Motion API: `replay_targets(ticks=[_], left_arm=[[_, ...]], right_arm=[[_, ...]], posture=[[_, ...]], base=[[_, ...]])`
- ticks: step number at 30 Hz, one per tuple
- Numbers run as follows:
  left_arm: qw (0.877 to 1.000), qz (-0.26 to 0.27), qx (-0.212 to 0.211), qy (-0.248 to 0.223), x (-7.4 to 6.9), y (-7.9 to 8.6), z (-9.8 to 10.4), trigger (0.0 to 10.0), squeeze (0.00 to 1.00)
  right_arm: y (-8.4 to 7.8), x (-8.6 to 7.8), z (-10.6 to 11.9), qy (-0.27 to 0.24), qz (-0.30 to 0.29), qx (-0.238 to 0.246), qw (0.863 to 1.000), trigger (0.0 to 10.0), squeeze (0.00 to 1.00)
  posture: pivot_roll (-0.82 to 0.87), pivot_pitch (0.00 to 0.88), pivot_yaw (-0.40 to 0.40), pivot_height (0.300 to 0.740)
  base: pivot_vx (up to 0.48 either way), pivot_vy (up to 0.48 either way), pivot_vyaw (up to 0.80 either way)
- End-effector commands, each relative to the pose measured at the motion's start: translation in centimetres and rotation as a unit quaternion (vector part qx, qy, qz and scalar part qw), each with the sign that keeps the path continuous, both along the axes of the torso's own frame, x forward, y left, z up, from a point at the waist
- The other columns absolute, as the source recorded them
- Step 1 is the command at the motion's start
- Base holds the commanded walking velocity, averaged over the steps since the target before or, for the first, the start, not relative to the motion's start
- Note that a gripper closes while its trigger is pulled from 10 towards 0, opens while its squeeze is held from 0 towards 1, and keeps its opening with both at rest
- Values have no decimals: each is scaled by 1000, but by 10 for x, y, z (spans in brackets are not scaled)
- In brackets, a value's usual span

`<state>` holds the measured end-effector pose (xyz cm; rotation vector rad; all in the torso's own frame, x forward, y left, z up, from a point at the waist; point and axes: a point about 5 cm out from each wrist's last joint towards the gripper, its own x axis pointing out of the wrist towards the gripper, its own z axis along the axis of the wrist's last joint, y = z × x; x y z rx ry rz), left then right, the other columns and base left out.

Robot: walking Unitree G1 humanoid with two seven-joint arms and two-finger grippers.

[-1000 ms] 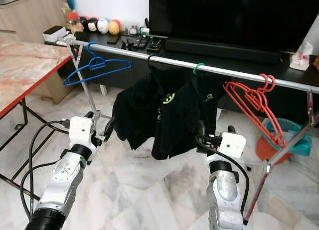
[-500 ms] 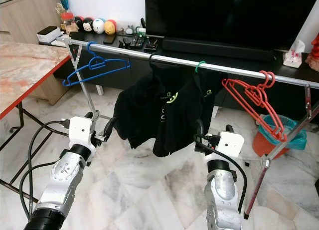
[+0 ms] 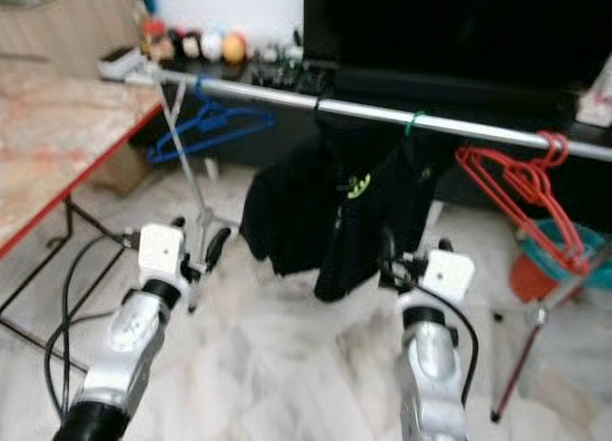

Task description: Hang hanger

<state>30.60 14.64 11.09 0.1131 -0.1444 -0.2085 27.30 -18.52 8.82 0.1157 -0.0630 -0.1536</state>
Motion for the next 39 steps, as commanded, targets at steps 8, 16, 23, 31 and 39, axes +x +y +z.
replay_targets(ticks=[8,16,23,31,39], left_arm=[[1000,6,-4,4,0,1,-1,10000,0],[1000,2,-2,6,-1,1,-1,10000,0],[999,-41,1,15,-4,-10,-4,10000,0],[997,-67,-9,25,-7,-18,-7,10000,0],[997,-66,1,37,-7,-18,-11,10000,0]], right_arm=[[3,4,2,0,7,-2,1000,10000,0],[5,4,2,1,8,0,1000,10000,0],[3,4,-1,6,3,2,1000,10000,0],[-24,0,-10,33,-38,3,999,10000,0],[-34,-4,-16,43,-67,25,996,10000,0]], posture=[[21,0,11,740],[23,0,10,740],[26,0,10,740],[25,0,9,740],[24,0,8,740]], base=[[0,295,-200],[0,295,0],[0,0,0],[0,0,-67],[0,0,-768]])
